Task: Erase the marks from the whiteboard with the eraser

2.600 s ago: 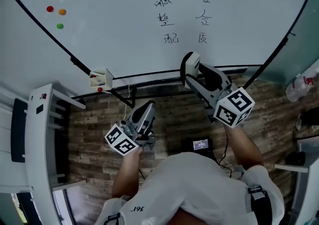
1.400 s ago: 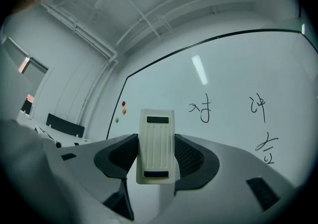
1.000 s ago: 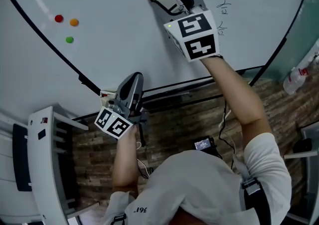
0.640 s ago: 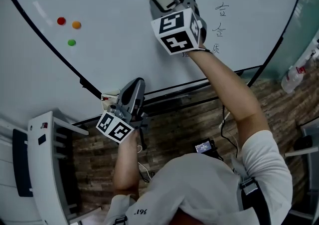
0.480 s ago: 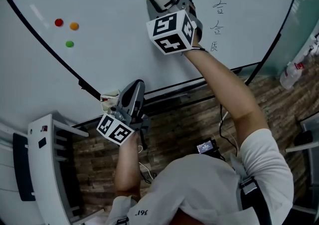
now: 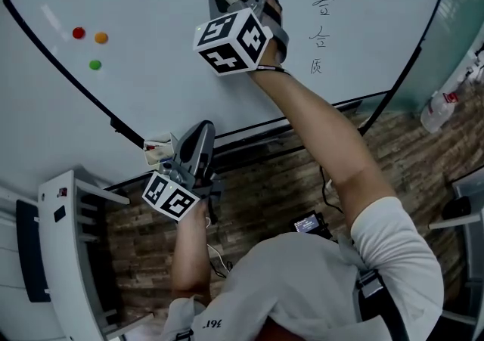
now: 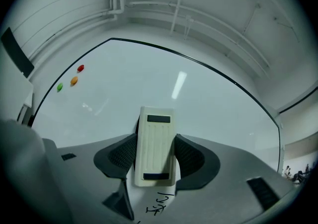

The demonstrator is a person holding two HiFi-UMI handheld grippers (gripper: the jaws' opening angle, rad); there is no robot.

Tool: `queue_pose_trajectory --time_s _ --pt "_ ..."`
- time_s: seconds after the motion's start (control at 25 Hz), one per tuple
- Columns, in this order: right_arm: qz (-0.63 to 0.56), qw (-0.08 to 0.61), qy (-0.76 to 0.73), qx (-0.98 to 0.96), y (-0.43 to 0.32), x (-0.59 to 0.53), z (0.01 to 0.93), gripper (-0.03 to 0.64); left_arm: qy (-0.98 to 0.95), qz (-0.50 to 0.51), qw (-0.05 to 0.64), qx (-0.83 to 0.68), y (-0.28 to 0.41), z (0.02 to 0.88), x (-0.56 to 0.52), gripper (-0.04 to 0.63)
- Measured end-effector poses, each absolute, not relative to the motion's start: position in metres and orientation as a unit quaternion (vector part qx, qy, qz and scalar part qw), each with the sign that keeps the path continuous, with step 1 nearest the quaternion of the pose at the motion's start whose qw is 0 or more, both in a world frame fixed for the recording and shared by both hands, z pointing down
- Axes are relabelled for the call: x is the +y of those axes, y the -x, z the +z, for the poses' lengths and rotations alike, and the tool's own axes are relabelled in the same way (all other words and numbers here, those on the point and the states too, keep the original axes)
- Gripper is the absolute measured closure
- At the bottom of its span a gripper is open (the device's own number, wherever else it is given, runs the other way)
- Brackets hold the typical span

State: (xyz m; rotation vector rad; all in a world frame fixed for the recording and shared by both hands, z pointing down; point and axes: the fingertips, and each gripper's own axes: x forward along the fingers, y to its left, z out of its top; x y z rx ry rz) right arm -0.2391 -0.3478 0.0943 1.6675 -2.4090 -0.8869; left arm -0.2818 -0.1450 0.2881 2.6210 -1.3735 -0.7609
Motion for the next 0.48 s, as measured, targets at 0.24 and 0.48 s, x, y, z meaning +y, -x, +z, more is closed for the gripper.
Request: queue_pose_trajectory --time_s 0.24,0.48 --pt "-0.291 0.045 -0.54 -0.789 0.232 -0.352 0.095 0.367 -0.856 -0.247 0.042 -0.452 0.26 0.286 -0.151 0.588" --pt "-0.287 0.049 -0.544 -0.787 0.206 -0.362 0.092 0.367 -0.856 -0.248 0.04 -0.451 0.245 0.284 -0.155 0.588"
